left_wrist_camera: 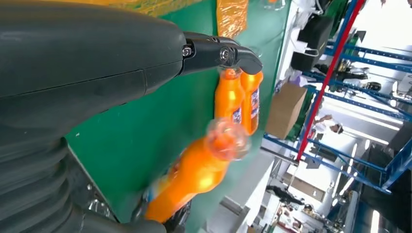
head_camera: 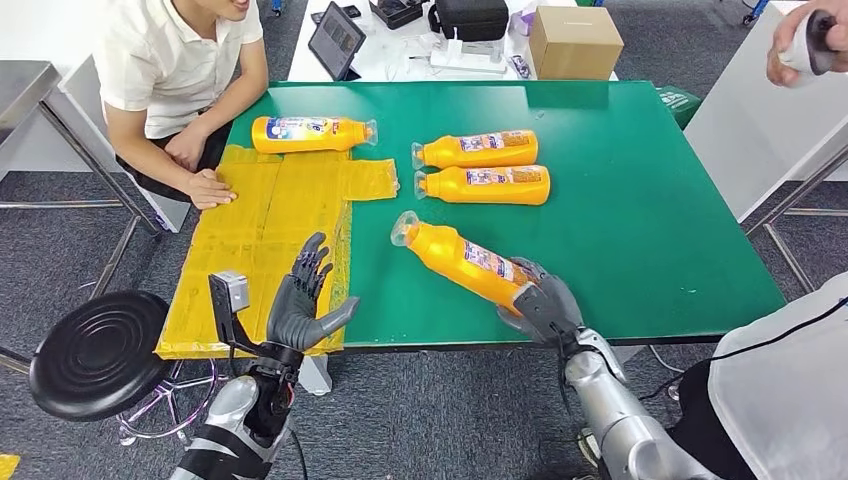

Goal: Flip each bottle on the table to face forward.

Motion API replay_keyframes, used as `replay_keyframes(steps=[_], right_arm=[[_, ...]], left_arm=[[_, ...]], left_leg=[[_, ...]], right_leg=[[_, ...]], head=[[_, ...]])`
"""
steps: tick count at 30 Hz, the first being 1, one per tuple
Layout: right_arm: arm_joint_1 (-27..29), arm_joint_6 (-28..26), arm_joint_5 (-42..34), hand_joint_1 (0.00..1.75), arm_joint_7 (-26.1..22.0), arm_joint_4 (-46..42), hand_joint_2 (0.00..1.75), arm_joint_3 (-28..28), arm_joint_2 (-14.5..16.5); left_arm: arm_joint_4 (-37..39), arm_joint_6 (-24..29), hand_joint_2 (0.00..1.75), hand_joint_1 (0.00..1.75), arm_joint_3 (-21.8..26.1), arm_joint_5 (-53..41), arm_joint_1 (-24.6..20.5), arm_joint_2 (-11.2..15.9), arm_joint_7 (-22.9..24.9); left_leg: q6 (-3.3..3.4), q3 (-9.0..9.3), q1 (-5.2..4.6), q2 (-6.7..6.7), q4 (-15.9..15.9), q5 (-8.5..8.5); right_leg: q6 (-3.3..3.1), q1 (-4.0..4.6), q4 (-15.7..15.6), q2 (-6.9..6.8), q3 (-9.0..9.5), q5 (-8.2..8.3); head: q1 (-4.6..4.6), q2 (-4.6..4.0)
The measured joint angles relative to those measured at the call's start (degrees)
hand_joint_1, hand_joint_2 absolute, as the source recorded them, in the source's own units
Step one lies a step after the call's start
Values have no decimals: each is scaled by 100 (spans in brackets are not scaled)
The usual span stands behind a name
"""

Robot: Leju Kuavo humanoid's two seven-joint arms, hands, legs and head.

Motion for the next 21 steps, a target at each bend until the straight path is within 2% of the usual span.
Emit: replay_keyframes(steps=[6,11,21], right_arm=[[354,63,-387,175,-137,-753,175,8,333],[564,166,-526,175,-176,-1179,175,151,581],[673,121,-648,175,-244,-1301,175,721,1039]], left_arm=[[-12,-399,175,0,-86,303,39,41,39],[-12,-510,175,0,-217,339,37,58,24],[-8,-562,175,0,-494,352,-77,44,33]], left_leg=[[1,-24,-1,-3,0,0],[0,-35,-2,-3,0,0],[0,-43,1,0,0,1]], right_leg=[[0,-2,0,-1,-22,0],[0,-2,0,-1,-36,0],[-1,-1,2,0,-48,0]], head=[[0,0],[0,0],[1,0]])
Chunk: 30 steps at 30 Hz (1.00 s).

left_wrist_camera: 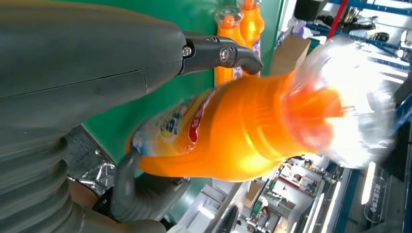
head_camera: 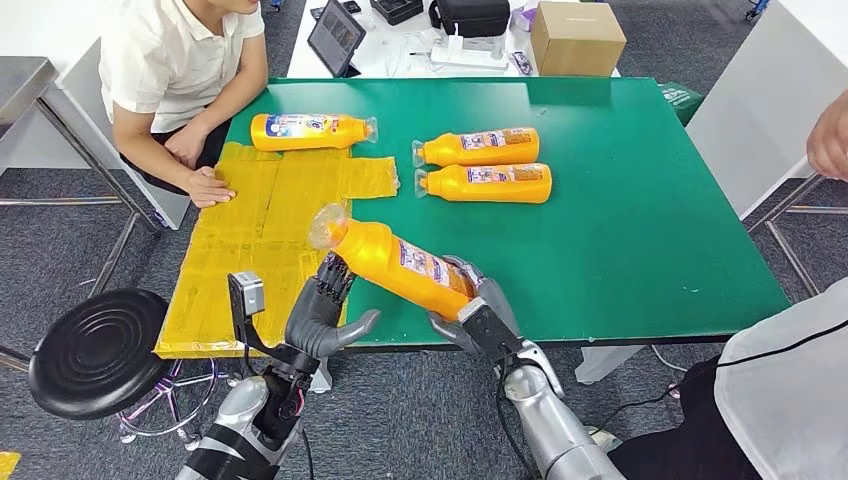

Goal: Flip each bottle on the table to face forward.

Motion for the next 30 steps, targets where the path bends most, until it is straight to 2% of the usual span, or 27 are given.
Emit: replay_keyframes(steps=[19,20,23,24,30], right_arm=[[-41,-49,-118,172,-33,5,175,768,424],[-41,-40,-126,171,-35,5,175,784,430],[-47,3,-179,173,-40,10,175,848,438],[-54,14,-207,174,-43,17,175,874,444],[-140,120,-467,173,-141,147,175,962,486]], left_arm=[[28,111,175,0,-90,682,-214,-230,179],[28,110,175,12,-90,700,-220,-232,178],[28,84,175,143,-92,783,-228,-249,112],[28,55,175,175,-93,808,-230,-255,67],[28,-234,175,175,-93,964,-235,-259,-153]], left_leg=[[0,-8,0,-1,0,0],[0,-8,0,-1,0,0],[0,-9,0,0,0,0],[0,-9,0,0,0,0],[0,-10,0,-1,0,0]], right_leg=[[0,0,0,-1,-8,0],[0,0,1,0,-8,0],[0,-1,1,0,-8,0],[0,-1,0,0,-8,0],[0,-1,0,0,-9,0]], head=[[-1,0],[0,0],[1,0],[1,0],[1,0]])
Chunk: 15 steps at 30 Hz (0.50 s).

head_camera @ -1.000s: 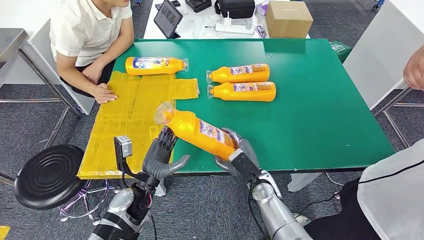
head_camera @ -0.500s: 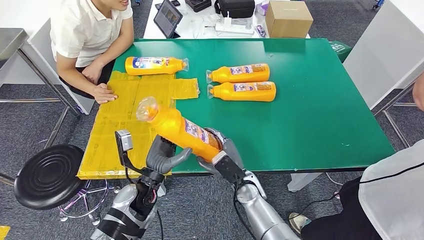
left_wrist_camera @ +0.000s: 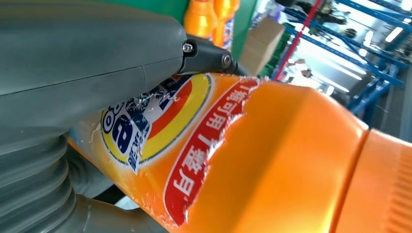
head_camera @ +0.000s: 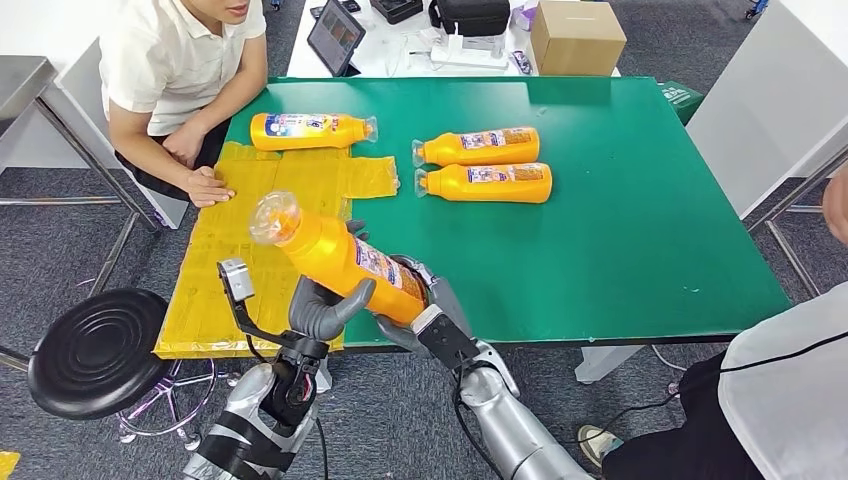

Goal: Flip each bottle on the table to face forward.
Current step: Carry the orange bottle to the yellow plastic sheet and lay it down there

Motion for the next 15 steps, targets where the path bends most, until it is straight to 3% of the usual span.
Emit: replay_keyframes(steps=[7,9,10,11,13,14,15], right_arm=[[-94,204,-149,171,-46,124,175,64,30],[-95,231,-161,162,-48,129,175,74,40],[-95,238,-167,130,-48,132,175,81,42],[-95,251,-174,86,-48,135,175,87,45],[-93,309,-189,10,-43,142,87,101,53],[-89,357,-198,0,-34,148,44,112,61],[-82,415,-209,0,-19,155,0,125,73]], left_arm=[[-65,-157,175,175,28,158,63,27,-143],[-96,-162,175,175,40,167,84,33,-154],[-106,-163,175,175,47,167,92,34,-157],[-114,-167,175,175,54,168,100,34,-160],[-133,-201,175,175,68,170,116,34,-177],[-152,-232,175,175,73,170,124,34,-193],[-178,-271,175,175,77,171,135,34,-208]], left_leg=[[0,0,1,0,0,0],[0,0,1,0,0,0],[0,0,1,0,0,0],[0,0,1,0,0,0],[0,-1,1,0,0,0],[0,-1,1,0,0,0],[0,-1,1,0,0,0]], right_leg=[[0,1,1,0,-1,0],[0,1,1,0,-1,0],[0,0,1,0,-1,0],[0,0,1,0,-1,0],[0,0,0,0,-1,0],[0,0,0,0,-1,0],[0,0,0,0,-1,0]], head=[[-1,0],[-1,0],[-1,0],[0,0],[-1,0],[-1,0],[-1,0]])
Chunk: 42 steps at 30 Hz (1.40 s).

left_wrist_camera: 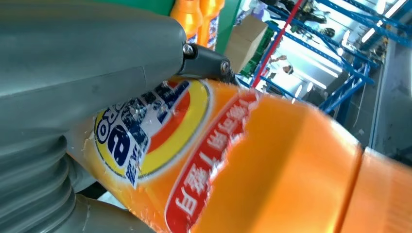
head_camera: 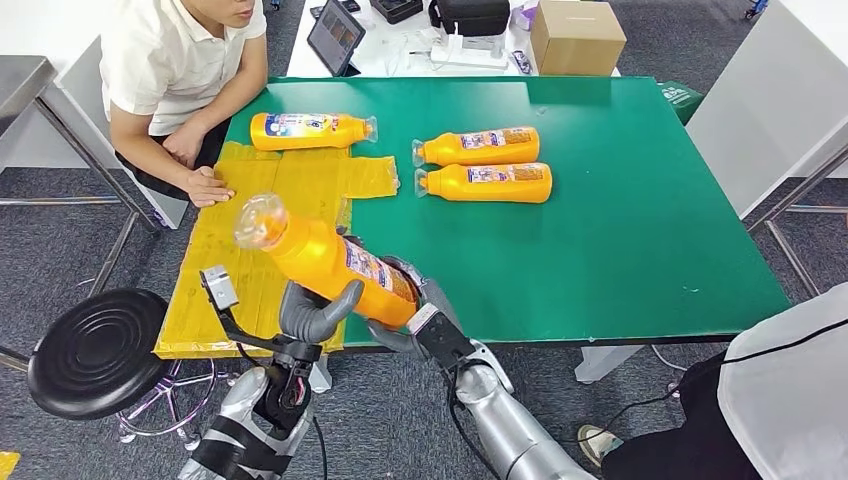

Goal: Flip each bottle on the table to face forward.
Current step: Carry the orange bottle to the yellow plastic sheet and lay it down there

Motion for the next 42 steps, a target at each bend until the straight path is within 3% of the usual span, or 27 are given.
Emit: replay_keyframes(steps=[11,15,20,27,30,34,42], right_arm=[[73,151,89,0,92,68,0,164,84],[185,-618,645,0,179,-29,0,357,61],[551,-1947,1437,0,405,-484,0,557,-62],[612,-2136,1539,0,454,-573,0,563,-90],[765,-2648,1810,0,744,-797,0,552,-164],[1275,-3511,2657,0,1587,-1478,0,255,-428],[1395,-3358,2887,0,1607,-1887,0,202,-486]], left_arm=[[-286,-103,175,175,40,-264,94,61,-156],[-386,58,175,175,125,-685,93,153,-224],[-448,764,175,175,383,-1819,42,281,-99],[-448,923,175,175,411,-2067,35,304,-98],[-448,1348,175,175,468,-2699,22,350,-102],[-434,2784,175,175,683,-4685,-64,468,-131],[310,3671,175,175,729,-6775,-674,567,133]], left_leg=[[0,0,0,0,0,0],[0,0,1,0,0,0],[0,-1,1,-1,0,0],[0,-2,1,-3,0,0],[0,-2,0,-2,0,0],[0,-4,0,-2,0,0],[-3,-2,2,-2,0,4]], right_leg=[[0,0,0,0,-1,0],[0,0,1,0,-1,0],[-3,1,0,-1,-4,-2],[-3,0,0,-1,-4,-3],[-3,0,0,-1,-3,-3],[-3,0,-1,-1,-4,-2],[-3,1,2,-1,-3,-1]], head=[[1,0],[2,0],[4,0],[2,0],[1,0],[2,0],[2,0]])
